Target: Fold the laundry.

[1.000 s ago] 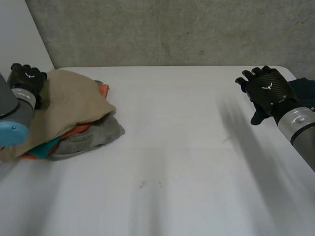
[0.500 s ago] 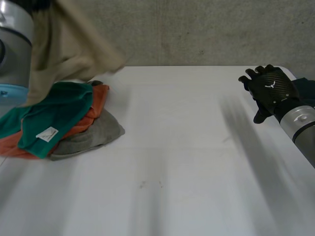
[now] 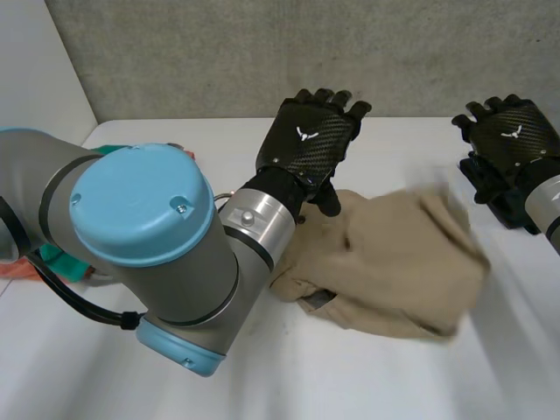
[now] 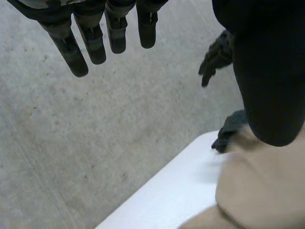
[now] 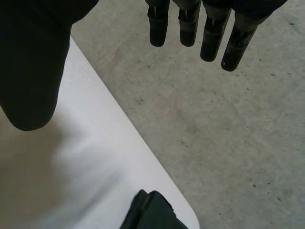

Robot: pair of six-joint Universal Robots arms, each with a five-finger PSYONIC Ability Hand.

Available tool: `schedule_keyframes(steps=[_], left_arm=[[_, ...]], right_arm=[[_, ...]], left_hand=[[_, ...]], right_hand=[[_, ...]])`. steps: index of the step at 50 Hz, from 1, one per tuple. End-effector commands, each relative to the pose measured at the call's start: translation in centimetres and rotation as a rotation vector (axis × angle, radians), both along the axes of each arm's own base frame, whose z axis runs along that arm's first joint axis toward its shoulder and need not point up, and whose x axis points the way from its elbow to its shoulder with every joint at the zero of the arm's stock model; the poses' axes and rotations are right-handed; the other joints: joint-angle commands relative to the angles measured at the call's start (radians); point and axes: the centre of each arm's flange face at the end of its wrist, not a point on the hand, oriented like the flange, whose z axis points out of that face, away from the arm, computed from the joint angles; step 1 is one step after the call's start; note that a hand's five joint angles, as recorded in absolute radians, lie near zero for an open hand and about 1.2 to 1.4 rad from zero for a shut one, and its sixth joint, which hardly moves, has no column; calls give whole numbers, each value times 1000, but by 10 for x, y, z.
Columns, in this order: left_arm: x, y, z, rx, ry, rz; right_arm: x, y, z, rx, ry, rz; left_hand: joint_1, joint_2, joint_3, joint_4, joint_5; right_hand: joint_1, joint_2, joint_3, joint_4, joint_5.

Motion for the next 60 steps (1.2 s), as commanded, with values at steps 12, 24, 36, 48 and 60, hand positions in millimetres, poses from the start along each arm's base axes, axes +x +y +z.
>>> schedule_keyframes(steps=[12, 24, 36, 48, 60], left_arm=[[64, -63, 7, 17, -68, 227], [66, -102, -76, 106, -290, 257], [41, -129, -113, 112, -282, 174], [24, -142, -137, 110, -279, 100], [23, -141, -152, 140, -300, 90]], right_arm=[[-6, 33, 30, 239, 12, 67], [4, 79, -12, 575, -4, 168], [2, 69, -48, 528, 20, 136], [0, 68, -40, 499, 21, 127], [-2, 66, -41, 497, 20, 120]], left_hand=[[-10, -22, -27, -20, -39], [29, 16, 11, 18, -1], [99, 86, 82, 88, 69], [307, 295, 290, 297, 278], [823, 811, 806, 813, 794]], right_hand=[[-21, -43, -36, -56, -60], [-21, -43, -36, -56, -60], [-21, -43, -36, -56, -60], [-21, -43, -36, -56, -60], [-21, -43, -36, -56, -60]])
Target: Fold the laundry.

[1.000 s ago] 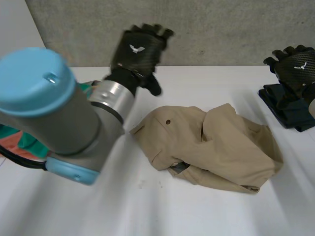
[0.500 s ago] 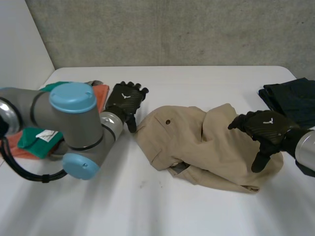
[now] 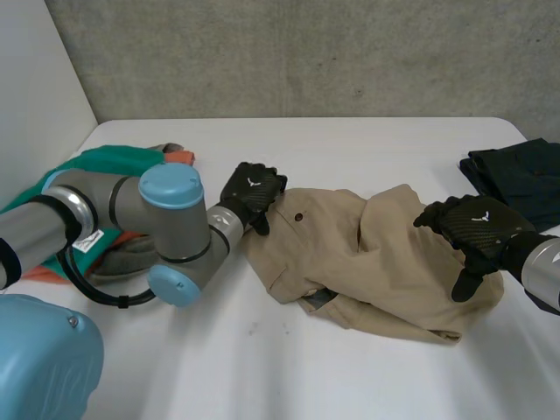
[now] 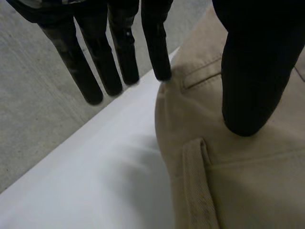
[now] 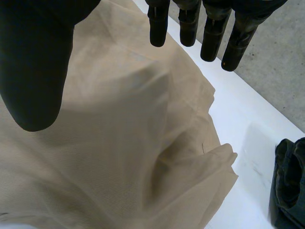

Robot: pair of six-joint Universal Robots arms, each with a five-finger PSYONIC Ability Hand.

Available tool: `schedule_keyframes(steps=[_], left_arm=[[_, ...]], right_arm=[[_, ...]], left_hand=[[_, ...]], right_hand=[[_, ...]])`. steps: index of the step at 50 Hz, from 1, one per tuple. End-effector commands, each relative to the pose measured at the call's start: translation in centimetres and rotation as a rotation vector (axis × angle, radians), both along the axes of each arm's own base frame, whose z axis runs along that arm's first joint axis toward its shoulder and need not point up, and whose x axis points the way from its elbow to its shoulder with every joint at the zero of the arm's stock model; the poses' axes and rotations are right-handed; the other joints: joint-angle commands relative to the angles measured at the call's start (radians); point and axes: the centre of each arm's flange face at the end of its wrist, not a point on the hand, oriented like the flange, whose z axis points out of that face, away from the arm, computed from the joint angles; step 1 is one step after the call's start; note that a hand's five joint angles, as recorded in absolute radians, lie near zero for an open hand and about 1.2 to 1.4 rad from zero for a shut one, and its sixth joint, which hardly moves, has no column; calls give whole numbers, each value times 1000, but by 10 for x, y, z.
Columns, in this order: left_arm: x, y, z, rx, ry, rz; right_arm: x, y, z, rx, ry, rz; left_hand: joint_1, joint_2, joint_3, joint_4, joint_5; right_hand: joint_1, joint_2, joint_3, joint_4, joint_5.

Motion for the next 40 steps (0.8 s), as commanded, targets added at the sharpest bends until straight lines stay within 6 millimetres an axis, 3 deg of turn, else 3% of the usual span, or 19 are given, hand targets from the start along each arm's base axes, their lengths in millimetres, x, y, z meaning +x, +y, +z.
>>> schedule_keyframes(steps=[1, 4, 12, 16, 17, 19, 24, 25, 29, 32, 33, 36, 39, 40], left_arm=[[0, 1, -7, 17, -11, 0], [0, 1, -5, 13, -9, 3], [3, -5, 6, -16, 0, 29], [13, -17, 38, -88, 38, 117], [24, -29, 57, -133, 62, 180], [36, -40, 75, -179, 92, 239], [43, -42, 147, -382, 223, 289], [43, -38, 174, -459, 275, 283], [40, -21, 232, -635, 410, 259], [26, -2, 253, -701, 479, 208], [13, 13, 261, -725, 515, 163], [-4, 33, 266, -737, 548, 92], [-29, 61, 258, -707, 557, -23], [-45, 79, 248, -681, 552, -96]], right_arm=[[-1, -2, 0, -2, 1, -1], [-1, -3, 1, -8, 1, -1], [2, -4, 4, -26, -1, 6], [2, -4, 6, -35, -1, 9], [3, -5, 7, -37, -1, 9], [3, -6, 9, -44, -2, 8], [3, -7, 12, -54, -8, 2], [2, -8, 14, -59, -9, -3], [0, -12, 21, -90, -16, -33], [-2, -16, 25, -108, -32, -65], [-4, -19, 28, -122, -47, -89], [-7, -23, 33, -146, -66, -126], [-10, -26, 37, -169, -75, -153], [-10, -26, 38, -173, -76, -155]], left_hand=[[540, 555, 563, 561, 561], [787, 802, 810, 808, 808], [787, 802, 811, 808, 809], [787, 802, 811, 808, 809], [787, 802, 811, 808, 809], [787, 802, 811, 808, 809], [787, 802, 811, 808, 809], [787, 802, 811, 808, 809], [787, 802, 811, 808, 809], [787, 802, 811, 808, 809], [787, 802, 811, 808, 809], [787, 802, 811, 808, 809], [787, 802, 811, 808, 809], [787, 802, 811, 808, 809]], right_hand=[[-21, -43, -36, -56, -60], [-21, -43, -36, -56, -60], [-21, -43, -36, -56, -60], [-21, -43, -36, -56, -60], [-21, -43, -36, -56, -60], [-21, -43, -36, -56, -60], [-21, -43, -36, -56, -60], [-21, -43, -36, -56, -60], [-21, -43, -36, -56, -60], [-21, -43, -36, -56, -60], [-21, -43, -36, -56, -60], [-21, -43, -36, -56, -60], [-21, -43, -36, -56, -60], [-21, -43, -36, -56, -60]])
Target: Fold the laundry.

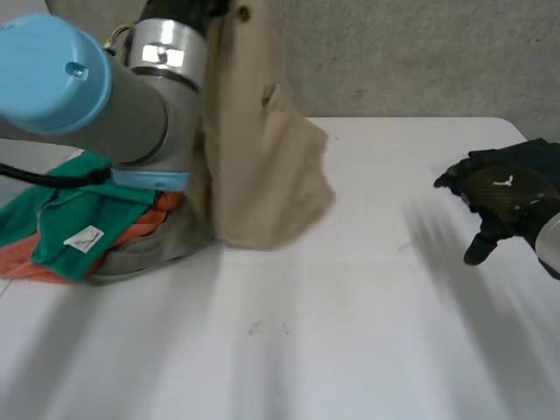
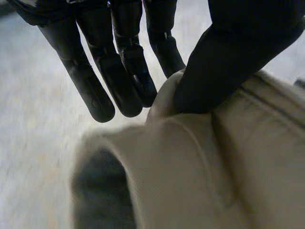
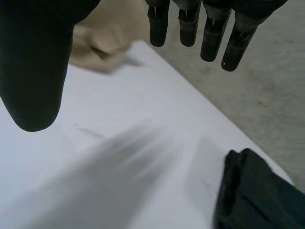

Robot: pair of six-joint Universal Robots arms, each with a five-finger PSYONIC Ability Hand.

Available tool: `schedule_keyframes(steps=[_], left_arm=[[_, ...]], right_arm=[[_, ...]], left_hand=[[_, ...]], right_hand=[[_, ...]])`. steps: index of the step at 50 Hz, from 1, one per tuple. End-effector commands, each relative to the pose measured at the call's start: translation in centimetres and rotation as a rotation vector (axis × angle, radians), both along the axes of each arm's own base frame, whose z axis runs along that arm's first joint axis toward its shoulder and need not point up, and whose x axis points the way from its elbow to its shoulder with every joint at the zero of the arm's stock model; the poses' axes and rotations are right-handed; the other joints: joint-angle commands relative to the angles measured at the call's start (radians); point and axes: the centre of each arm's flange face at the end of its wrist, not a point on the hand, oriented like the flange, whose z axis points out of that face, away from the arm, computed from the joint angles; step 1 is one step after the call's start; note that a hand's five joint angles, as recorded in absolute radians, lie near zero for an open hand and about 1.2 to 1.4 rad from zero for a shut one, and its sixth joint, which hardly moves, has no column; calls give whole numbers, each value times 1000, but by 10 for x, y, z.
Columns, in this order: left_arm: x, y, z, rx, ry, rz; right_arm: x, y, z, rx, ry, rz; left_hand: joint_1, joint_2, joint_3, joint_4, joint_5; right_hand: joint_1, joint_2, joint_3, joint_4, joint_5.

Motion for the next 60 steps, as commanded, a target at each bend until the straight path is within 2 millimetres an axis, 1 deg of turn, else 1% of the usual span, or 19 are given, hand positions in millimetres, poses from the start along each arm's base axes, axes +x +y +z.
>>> schedule_keyframes(steps=[1, 3, 4, 7, 9, 12, 14, 18, 22, 24, 28, 34, 40, 44, 47, 51, 52, 56, 60], left_arm=[[-73, 83, -14, -45, -55, -308], [-89, 97, -37, -16, -104, -377], [-103, 111, -62, 26, -155, -435], [-116, 129, -95, 95, -226, -498], [-120, 141, -122, 165, -294, -536], [-121, 154, -147, 242, -363, -567], [-121, 162, -152, 263, -382, -580], [-117, 171, -148, 270, -391, -585], [-104, 172, -102, 214, -325, -560], [-92, 166, -82, 196, -293, -520], [-67, 145, -70, 203, -273, -437], [-42, 129, -71, 231, -279, -367], [-4, 89, -101, 335, -311, -231], [15, 71, -117, 397, -312, -155], [26, 62, -126, 432, -312, -110], [30, 60, -132, 452, -315, -93], [31, 61, -133, 455, -316, -93], [36, 59, -135, 465, -318, -82], [43, 57, -131, 463, -310, -62]], right_arm=[[-6, -8, 13, -63, -38, -75], [-6, -8, 14, -65, -39, -76], [-7, -8, 14, -67, -39, -77], [-8, -9, 14, -69, -39, -80], [-9, -10, 14, -70, -39, -85], [-15, -13, 14, -69, -38, -105], [-20, -15, 14, -68, -39, -119], [-24, -18, 14, -68, -41, -124], [-23, -17, 14, -65, -41, -108], [-22, -16, 15, -63, -45, -100], [-16, -7, 11, -9, -59, -59], [-10, 18, 1, 189, -78, -13], [15, 51, -10, 314, -94, 133], [23, 59, -18, 333, -87, 165], [25, 56, -25, 325, -84, 172], [28, 43, -44, 301, -64, 166], [28, 37, -50, 278, -40, 148], [21, 16, -56, 170, 61, 51], [11, 0, -50, 55, 169, -41]], left_hand=[[298, 203, 210, 198, 260], [298, 203, 210, 198, 260], [298, 203, 210, 198, 260], [298, 203, 210, 198, 260], [-69, -164, -157, -169, -107], [-924, -1019, -1011, -1024, -962], [-879, -974, -966, -979, -917], [-911, -1006, -999, -1011, -949], [-911, -1006, -999, -1011, -949], [-914, -1009, -1002, -1014, -952], [-914, -1009, -1002, -1014, -952], [-908, -1003, -996, -1008, -946], [-902, -997, -990, -1002, -940], [-902, -997, -990, -1002, -940], [-902, -997, -990, -1002, -940], [-905, -1000, -993, -1005, -943], [-905, -1000, -993, -1005, -943], [-908, -1003, -996, -1008, -946], [-914, -1009, -1002, -1014, -952]], right_hand=[[-21, -43, -36, -56, -60], [-21, -43, -36, -56, -60], [-21, -43, -36, -56, -60], [-21, -43, -36, -56, -60], [-21, -43, -36, -56, -60], [-21, -43, -36, -56, -60], [-21, -43, -36, -56, -60], [-21, -43, -36, -56, -60], [-21, -43, -36, -56, -60], [-21, -43, -36, -56, -60], [-21, -43, -36, -56, -60], [-21, -43, -36, -56, -60], [-21, -43, -36, -56, -60], [-21, -43, -36, -56, -60], [-21, -43, -36, -56, -60], [311, 289, 296, 276, 272], [562, 540, 547, 527, 523], [1198, 1177, 1184, 1164, 1160], [1200, 1178, 1185, 1166, 1161]])
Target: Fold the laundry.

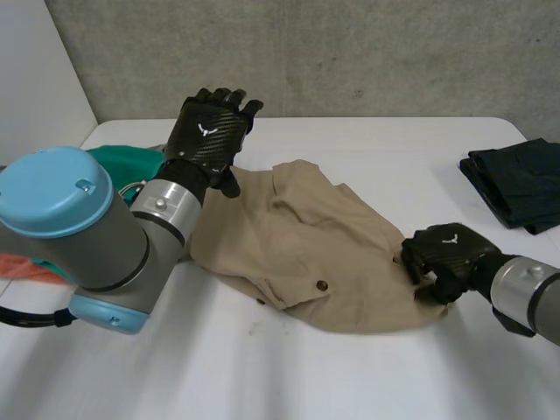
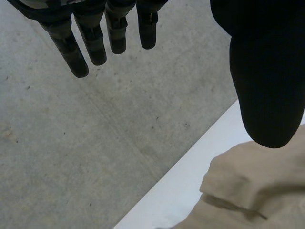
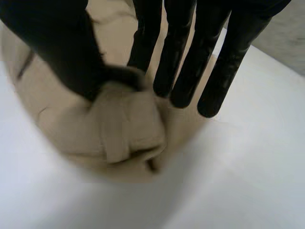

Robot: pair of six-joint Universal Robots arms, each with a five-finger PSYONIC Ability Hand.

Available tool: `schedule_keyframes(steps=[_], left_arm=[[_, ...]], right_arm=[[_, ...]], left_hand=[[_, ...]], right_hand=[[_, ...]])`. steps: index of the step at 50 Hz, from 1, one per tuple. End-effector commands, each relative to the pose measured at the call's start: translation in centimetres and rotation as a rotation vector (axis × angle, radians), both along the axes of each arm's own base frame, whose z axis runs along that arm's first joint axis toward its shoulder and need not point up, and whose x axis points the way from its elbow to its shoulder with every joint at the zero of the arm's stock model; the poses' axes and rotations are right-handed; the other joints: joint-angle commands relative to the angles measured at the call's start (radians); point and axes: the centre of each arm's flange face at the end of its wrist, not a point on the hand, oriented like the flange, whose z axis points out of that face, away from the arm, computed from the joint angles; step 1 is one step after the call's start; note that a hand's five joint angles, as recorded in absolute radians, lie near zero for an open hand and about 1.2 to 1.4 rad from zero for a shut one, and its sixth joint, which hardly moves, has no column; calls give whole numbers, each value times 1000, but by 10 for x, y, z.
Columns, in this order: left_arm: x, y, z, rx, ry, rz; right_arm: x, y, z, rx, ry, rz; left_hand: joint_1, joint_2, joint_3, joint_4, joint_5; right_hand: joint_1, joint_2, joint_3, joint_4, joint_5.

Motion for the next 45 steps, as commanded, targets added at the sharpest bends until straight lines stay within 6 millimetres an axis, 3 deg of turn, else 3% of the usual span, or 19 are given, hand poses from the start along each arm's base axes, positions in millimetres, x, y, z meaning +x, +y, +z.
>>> schedule_keyframes(steps=[1, 10, 19, 24, 25, 27, 28, 30, 33, 35, 41, 45], left_arm=[[10, -2, 4, -4, 2, 24], [26, -8, 5, 2, -1, 66], [27, -10, -2, 15, -12, 69], [25, -10, -11, 32, -34, 69], [24, -10, -13, 36, -36, 67], [24, -10, -13, 38, -37, 67], [25, -10, -14, 43, -37, 67], [26, -10, -14, 46, -35, 68], [28, -9, -13, 44, -37, 70], [28, -10, -12, 41, -36, 73], [38, -22, -10, 35, -32, 107], [43, -31, -9, 31, -32, 121]], right_arm=[[-16, -34, 2, -211, 191, -142], [-14, -76, 25, -499, 312, -108], [-5, -157, 18, -776, 431, -107], [-2, -171, 15, -803, 437, -123], [-3, -169, 15, -786, 432, -137], [-5, -163, 14, -753, 420, -153], [-5, -153, 17, -712, 386, -164], [-2, -138, 31, -676, 323, -172], [10, -94, 66, -556, 121, -164], [17, -75, 73, -486, 54, -129], [41, -16, 56, -152, -44, 21], [61, 17, 42, -43, -35, 107]], left_hand=[[-18, -25, -35, -27, -38], [-18, -25, -35, -27, -38], [-12, -19, -29, -21, -32], [-6, -13, -23, -15, -27], [-6, -13, -23, -15, -27], [-3, -10, -20, -12, -24], [-3, -10, -20, -12, -24], [-3, -10, -20, -12, -24], [3, -4, -14, -6, -18], [3, -4, -14, -6, -18], [32, 25, 15, 23, 12], [58, 51, 42, 50, 38]], right_hand=[[505, 334, 342, 342, 372], [505, 334, 342, 342, 372], [505, 334, 342, 342, 372], [505, 334, 342, 342, 372], [-26, -196, -188, -188, -159], [-584, -754, -746, -746, -716], [-717, -887, -879, -879, -850], [-717, -887, -879, -879, -850], [-717, -887, -879, -879, -850], [-707, -877, -869, -869, -840], [-675, -845, -837, -837, -807], [-675, -845, -837, -837, -807]])
